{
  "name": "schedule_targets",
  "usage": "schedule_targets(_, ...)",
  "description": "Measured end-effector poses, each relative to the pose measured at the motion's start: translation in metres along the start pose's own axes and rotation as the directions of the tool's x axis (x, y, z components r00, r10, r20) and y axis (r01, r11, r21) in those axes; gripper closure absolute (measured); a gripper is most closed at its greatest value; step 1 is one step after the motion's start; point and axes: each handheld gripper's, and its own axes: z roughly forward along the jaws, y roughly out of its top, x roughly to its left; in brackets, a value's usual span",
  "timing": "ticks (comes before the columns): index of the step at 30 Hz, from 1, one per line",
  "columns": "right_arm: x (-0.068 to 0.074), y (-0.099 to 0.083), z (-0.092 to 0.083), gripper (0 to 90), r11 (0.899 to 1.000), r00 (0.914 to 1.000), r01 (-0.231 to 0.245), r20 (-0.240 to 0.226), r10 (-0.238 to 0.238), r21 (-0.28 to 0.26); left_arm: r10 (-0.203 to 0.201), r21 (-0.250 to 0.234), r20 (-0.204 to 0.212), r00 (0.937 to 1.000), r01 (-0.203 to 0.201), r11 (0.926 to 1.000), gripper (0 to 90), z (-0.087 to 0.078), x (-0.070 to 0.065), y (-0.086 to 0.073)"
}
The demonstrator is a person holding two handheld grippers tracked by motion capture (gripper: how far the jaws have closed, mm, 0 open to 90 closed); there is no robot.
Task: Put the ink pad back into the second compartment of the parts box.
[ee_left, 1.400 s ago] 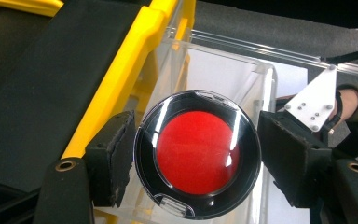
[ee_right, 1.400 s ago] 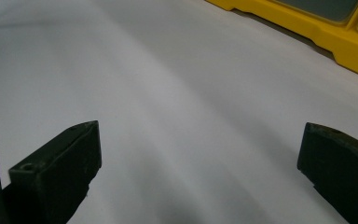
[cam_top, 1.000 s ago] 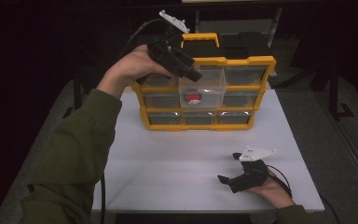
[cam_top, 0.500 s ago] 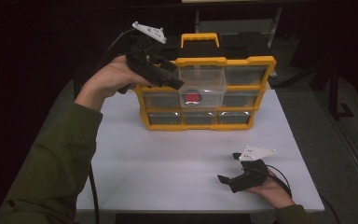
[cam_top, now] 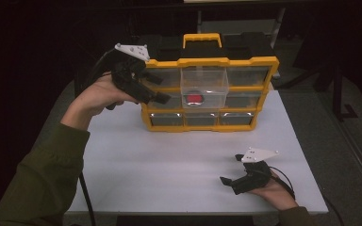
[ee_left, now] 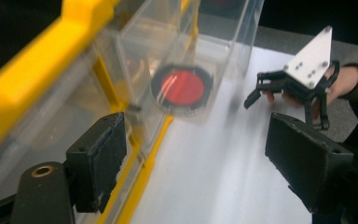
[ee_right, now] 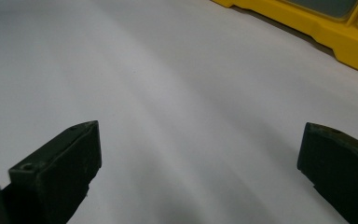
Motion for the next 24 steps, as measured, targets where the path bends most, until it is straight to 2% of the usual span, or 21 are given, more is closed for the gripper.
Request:
schedule_targets(6,0.000,0.000,0.000,0.0,1.000,1.0000,0.003,0.001,-0.003,0.000,-0.003,0.006,-0.012,0.9999,0.003,1.0000,17.5,0.002,-0.007,-0.020)
schedule_targets(16,0.000,0.000,0.000,0.0,1.000,1.0000,0.004,0.002,-0.004,-0.001,-0.039,-0.015,-0.029,0.9988,0.038,0.9992,13.9,0.013,-0.015,-0.056)
schedule_targets(18,0.000,0.000,0.000,0.0,1.000,1.0000,0.006,0.002,-0.006,-0.002,-0.051,-0.031,-0.050,0.9974,0.050,0.9983,13.6,0.017,-0.018,-0.069)
schedule_targets(19,0.000,0.000,0.000,0.0,1.000,1.0000,0.006,0.002,-0.006,-0.002,-0.051,-0.031,-0.050,0.9974,0.050,0.9983,13.1,0.017,-0.018,-0.069)
schedule_targets(20,0.000,0.000,0.000,0.0,1.000,1.0000,0.005,0.002,-0.005,-0.003,-0.054,-0.041,-0.060,0.9968,0.052,0.9978,13.0,0.020,-0.020,-0.080)
schedule_targets(22,0.000,0.000,0.000,0.0,1.000,1.0000,0.005,0.002,-0.005,-0.003,-0.056,-0.041,-0.064,0.9964,0.053,0.9978,12.7,0.021,-0.021,-0.083)
schedule_targets(23,0.000,0.000,0.000,0.0,1.000,1.0000,0.004,0.002,-0.004,-0.003,-0.063,-0.047,-0.066,0.9959,0.060,0.9971,12.5,0.024,-0.023,-0.094)
schedule_targets(24,0.000,0.000,0.000,0.0,1.000,1.0000,0.003,0.002,-0.003,-0.002,-0.066,-0.051,-0.066,0.9957,0.062,0.9967,12.1,0.024,-0.024,-0.097)
